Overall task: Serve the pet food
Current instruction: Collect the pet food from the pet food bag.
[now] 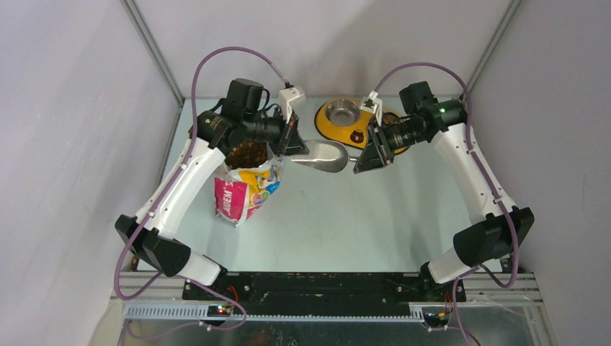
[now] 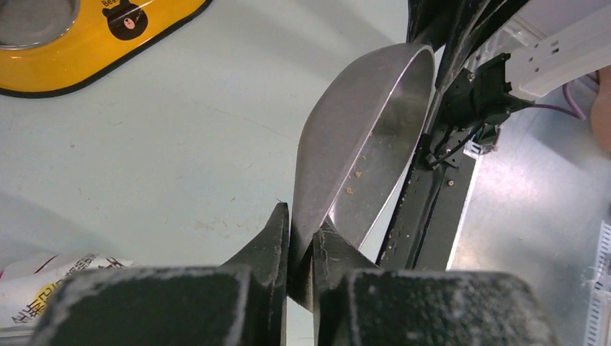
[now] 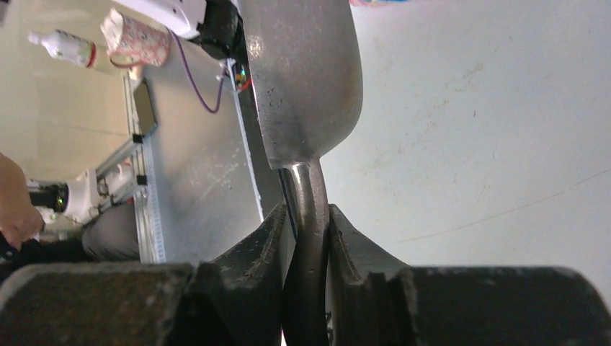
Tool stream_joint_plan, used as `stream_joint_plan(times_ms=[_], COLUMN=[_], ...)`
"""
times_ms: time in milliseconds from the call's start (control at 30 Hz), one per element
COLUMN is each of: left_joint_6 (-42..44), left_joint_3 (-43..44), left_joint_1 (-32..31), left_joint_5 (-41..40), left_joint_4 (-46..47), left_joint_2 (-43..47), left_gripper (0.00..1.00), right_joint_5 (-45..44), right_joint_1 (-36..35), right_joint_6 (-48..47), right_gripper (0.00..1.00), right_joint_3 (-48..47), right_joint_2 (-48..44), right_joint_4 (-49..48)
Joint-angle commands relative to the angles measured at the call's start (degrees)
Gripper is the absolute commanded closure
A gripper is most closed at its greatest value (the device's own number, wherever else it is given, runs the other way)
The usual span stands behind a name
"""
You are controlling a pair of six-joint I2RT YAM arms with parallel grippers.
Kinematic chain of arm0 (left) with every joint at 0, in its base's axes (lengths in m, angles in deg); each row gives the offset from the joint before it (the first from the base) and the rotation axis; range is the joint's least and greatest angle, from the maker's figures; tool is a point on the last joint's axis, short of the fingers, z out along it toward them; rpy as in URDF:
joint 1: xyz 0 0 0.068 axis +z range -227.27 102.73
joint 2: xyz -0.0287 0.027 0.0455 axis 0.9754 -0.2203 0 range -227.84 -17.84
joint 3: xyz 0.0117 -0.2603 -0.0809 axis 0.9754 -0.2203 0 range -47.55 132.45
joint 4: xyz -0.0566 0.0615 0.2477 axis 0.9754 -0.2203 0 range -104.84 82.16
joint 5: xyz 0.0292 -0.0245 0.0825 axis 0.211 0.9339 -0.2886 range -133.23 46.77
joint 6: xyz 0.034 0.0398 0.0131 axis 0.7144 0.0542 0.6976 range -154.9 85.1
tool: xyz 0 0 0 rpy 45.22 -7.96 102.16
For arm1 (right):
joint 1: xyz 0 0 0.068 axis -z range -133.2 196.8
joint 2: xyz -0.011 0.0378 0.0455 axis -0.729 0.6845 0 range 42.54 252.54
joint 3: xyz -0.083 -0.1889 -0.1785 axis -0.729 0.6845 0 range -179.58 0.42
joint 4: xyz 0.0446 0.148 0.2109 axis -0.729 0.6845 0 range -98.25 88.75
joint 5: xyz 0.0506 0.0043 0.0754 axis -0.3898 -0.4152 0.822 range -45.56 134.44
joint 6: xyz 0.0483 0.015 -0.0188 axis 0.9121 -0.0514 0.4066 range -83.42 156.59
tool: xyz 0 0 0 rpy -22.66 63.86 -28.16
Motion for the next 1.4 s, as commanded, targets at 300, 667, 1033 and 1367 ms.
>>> stream_joint_plan(times_ms=[300, 667, 1033, 1367], left_joint_6=[-7.39, -6.87, -3.63, 4.04], left_joint_3=[-4.15, -4.33, 4.98, 6.21], left_joint_1=[3.24, 3.99, 13.45, 13.77], left_joint_5=[-1.24, -3.78, -17.77, -45.61], left_joint_4=[6.8, 6.19, 0.89, -6.48], left_joint_2=[1.44, 1.49, 6.05, 5.14], left_gripper=[1.0, 0.28, 0.0, 0.0], right_joint_5=[13.01, 13.32, 5.01, -2.83], right_joint_1=[2.1, 2.47, 2.23, -3.12], right_joint_6=[11.39, 13.41, 24.73, 28.15], right_gripper=[1.0, 1.0, 1.0, 1.0], right_joint_3=[5.0, 5.15, -1.58, -12.88], right_joint_2=[-4.35, -3.7, 2.57, 5.74], right_joint_4=[-14.64, -14.88, -13.63, -11.63])
